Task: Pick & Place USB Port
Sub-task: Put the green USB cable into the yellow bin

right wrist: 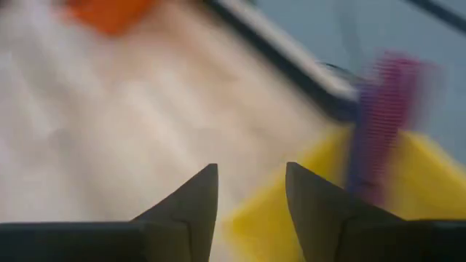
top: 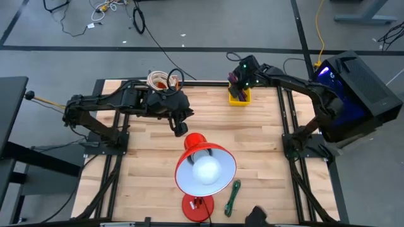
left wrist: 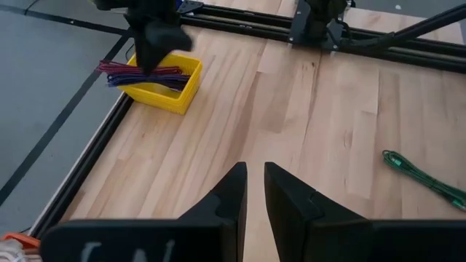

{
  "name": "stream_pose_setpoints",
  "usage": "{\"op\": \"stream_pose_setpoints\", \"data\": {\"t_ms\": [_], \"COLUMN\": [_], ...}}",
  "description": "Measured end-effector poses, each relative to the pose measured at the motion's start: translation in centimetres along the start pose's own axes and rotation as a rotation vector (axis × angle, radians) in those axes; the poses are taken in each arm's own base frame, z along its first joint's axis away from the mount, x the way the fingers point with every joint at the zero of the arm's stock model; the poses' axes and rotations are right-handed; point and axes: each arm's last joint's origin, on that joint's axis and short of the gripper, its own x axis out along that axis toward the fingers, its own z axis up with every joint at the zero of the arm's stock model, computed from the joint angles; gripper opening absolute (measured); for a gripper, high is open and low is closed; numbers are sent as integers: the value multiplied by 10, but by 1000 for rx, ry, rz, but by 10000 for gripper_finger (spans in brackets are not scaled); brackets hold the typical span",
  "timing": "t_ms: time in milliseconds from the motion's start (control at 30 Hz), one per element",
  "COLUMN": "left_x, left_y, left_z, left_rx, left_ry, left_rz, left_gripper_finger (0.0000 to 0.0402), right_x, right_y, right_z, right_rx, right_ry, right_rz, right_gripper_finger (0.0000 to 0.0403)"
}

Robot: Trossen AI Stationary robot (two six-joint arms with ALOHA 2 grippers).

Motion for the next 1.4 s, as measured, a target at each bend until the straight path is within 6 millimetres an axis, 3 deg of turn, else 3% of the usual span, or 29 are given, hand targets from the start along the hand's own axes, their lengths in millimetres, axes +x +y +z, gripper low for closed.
{"op": "stream_pose_setpoints", "data": {"t_ms": [200,333,433,833,1033,1233,1400], "left_x": [1,2,3,4,4,4,4], "left_y": [4,9,11,14,14,14,14], "left_z": [0,0,-1,-2,-3,-3,-3], "left_rx": [1,-4,31,93,110,101,102], "left_ry": [6,15,29,61,68,68,68], "left_rz": [12,26,21,-82,-97,-97,-97], "left_gripper_finger": [53,53,53,53,53,53,53], "right_x": [-16,-16,-15,-13,-33,-48,-55], "right_y": [83,147,176,225,250,263,275], "right_z": [-17,-47,-72,-182,-218,-243,-271], "right_rx": [-151,-299,-361,-194,-196,-57,-59], "right_ry": [73,128,158,423,444,552,623], "right_rz": [263,293,280,271,259,254,255], "right_gripper_finger": [157,151,150,151,151,151,151]}}
